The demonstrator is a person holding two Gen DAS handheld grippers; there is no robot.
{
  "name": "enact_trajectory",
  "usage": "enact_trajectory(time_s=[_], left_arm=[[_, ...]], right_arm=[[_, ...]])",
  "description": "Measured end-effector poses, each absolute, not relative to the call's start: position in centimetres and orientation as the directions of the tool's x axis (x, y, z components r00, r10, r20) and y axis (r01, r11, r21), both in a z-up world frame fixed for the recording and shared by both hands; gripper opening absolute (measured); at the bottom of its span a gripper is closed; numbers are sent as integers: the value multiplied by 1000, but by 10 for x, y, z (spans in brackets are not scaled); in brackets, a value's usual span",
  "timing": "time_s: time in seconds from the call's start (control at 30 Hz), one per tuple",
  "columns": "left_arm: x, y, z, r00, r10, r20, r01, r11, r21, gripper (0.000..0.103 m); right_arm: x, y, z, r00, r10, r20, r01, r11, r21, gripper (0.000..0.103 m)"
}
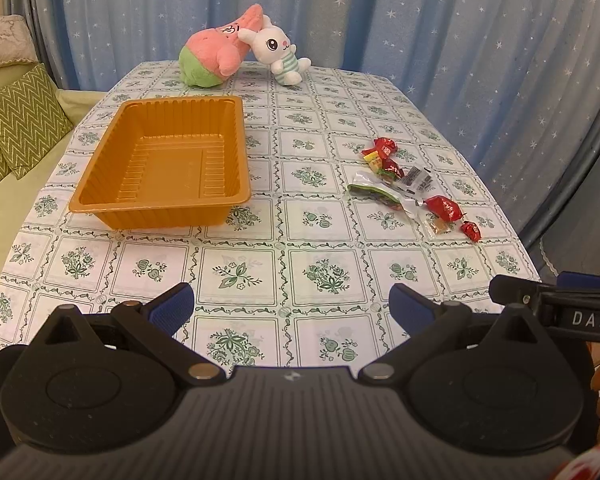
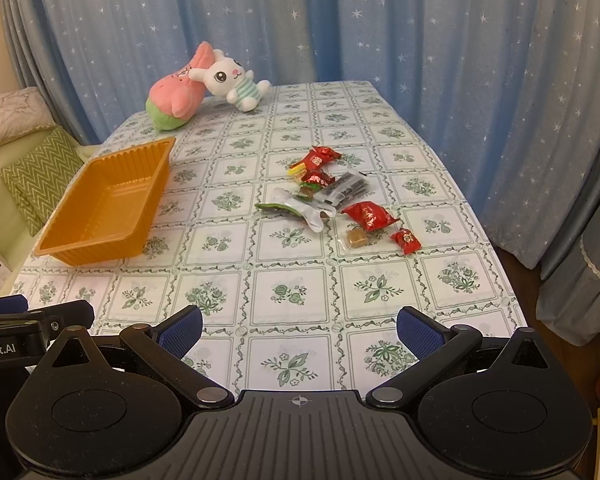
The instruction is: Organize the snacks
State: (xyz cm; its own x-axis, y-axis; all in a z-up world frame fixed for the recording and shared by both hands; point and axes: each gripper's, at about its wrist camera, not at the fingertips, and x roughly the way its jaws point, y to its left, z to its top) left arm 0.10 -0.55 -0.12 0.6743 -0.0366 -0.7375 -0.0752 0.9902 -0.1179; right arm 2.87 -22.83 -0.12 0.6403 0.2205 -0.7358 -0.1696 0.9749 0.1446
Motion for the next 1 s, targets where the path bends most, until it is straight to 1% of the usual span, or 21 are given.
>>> enact_trajectory(time_s=[1.0], left_arm=[[0, -7, -1, 676, -40, -736, -77, 989, -124, 103]], right_arm=[[28, -229, 1, 641, 220, -736, -170, 975, 143, 103]])
